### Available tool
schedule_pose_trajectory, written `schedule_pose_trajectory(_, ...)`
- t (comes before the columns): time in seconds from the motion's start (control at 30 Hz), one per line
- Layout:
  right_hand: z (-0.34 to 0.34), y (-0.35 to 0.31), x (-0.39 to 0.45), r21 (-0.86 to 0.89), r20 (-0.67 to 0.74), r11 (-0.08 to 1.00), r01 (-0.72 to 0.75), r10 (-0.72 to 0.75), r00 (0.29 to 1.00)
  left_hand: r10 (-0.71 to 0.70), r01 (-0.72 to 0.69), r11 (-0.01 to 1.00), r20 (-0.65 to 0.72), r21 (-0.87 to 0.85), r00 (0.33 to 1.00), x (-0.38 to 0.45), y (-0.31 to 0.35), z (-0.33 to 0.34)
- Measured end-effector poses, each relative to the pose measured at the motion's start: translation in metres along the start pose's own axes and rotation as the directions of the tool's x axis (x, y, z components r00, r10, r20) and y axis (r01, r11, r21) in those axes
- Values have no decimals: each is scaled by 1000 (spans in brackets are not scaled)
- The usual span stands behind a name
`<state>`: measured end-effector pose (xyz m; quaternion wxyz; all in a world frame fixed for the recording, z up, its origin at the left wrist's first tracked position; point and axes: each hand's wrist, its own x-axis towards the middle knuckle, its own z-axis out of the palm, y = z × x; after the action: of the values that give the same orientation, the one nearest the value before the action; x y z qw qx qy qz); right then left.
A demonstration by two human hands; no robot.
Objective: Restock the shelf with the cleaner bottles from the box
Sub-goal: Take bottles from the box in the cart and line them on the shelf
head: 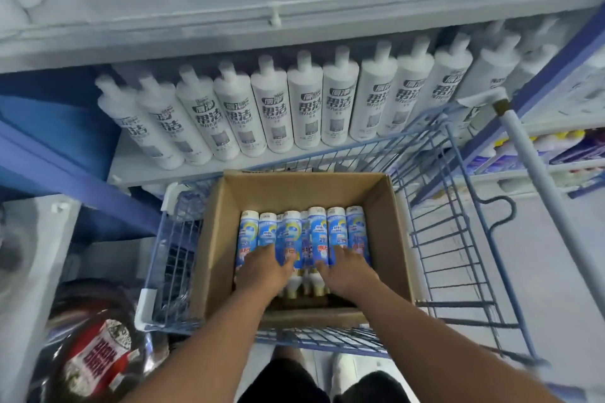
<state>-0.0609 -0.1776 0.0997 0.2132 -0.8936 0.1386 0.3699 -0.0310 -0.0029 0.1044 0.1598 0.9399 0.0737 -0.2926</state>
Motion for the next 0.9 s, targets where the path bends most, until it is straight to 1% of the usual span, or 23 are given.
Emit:
schedule_pose_trajectory(0.1,30,7,30,103,65,991,-81,74,995,-27,32,998,82,-60,996,17,-12,22)
schedule_pose_trajectory(0.17,35,3,35,205,112,968,-146,125,986,-60,80,988,150,-133,987,35,-18,35)
schedule_pose_trajectory(0.23,34,-1,42,299,167,934,-197,152,974,-128,179,959,228,-222,965,53,-21,47)
schedule_pose_trajectory(0.3,38,-1,57,364,255,889,-277,190,948,-220,300,911,281,-284,934,70,-23,60)
schedule_pose_trajectory(0.43,55,-2,87,505,372,743,-438,271,888,-318,470,760,373,-449,871,95,-27,90)
schedule_pose_trajectory(0.5,68,-1,98,552,422,665,-503,298,856,-361,547,682,427,-486,829,105,-30,105)
schedule_pose_trajectory(0.57,82,1,108,631,443,549,-548,325,836,-369,594,648,485,-477,793,112,-33,116)
schedule_pose_trajectory(0.67,94,2,120,720,482,382,-579,324,814,-371,645,594,549,-481,750,122,-40,133)
schedule_pose_trajectory(0.73,99,5,126,761,504,272,-589,325,801,-370,639,572,533,-514,761,127,-44,141)
schedule_pose_trajectory(0.77,101,7,130,772,506,239,-589,328,798,-373,639,558,527,-530,763,129,-46,142)
schedule_pose_trajectory(0.83,101,7,130,784,512,196,-589,332,792,-357,670,482,572,-564,738,131,-51,144)
schedule_pose_trajectory(0.9,100,6,125,779,521,211,-591,308,796,-323,700,426,626,-574,710,127,-52,140)
